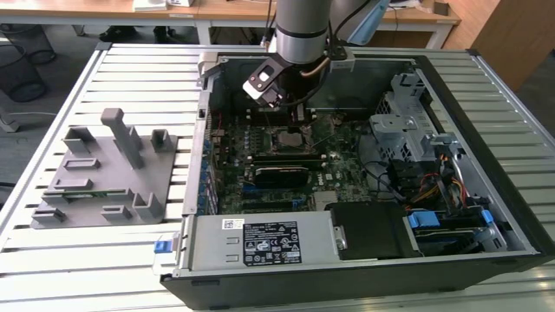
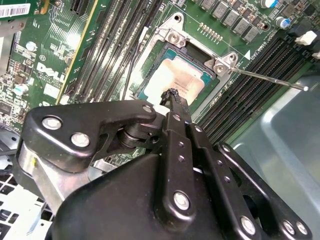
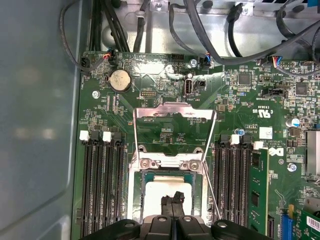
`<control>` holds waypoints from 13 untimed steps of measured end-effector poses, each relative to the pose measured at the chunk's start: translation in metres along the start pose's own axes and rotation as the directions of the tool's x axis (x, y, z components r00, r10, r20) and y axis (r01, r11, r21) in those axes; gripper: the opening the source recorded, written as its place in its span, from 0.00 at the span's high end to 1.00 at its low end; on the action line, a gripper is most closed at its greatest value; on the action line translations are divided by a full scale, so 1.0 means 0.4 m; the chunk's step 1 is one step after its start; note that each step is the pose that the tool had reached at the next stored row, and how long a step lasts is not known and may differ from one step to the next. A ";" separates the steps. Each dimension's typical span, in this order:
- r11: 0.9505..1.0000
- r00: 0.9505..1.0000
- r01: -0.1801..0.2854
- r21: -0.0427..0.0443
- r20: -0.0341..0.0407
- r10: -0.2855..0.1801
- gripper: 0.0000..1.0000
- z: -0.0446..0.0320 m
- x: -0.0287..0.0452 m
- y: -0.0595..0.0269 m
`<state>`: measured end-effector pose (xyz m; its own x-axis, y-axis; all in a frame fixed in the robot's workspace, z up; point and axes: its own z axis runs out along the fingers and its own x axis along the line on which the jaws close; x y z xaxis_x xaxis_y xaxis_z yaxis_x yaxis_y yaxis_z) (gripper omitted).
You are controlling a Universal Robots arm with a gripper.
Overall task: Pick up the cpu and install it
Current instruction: 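Close the cpu cover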
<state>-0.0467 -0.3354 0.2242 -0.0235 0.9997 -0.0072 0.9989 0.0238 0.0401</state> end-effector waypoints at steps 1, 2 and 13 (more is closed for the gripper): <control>1.000 1.000 0.000 0.000 0.000 0.000 0.89 -0.001 0.000 0.000; 1.000 1.000 0.000 0.000 0.000 0.000 0.89 -0.001 0.000 0.000; 1.000 1.000 0.000 0.000 0.000 0.000 0.89 -0.012 0.000 0.000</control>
<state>-0.0467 -0.3354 0.2290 -0.0235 0.9997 -0.0073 0.9989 0.0238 0.0401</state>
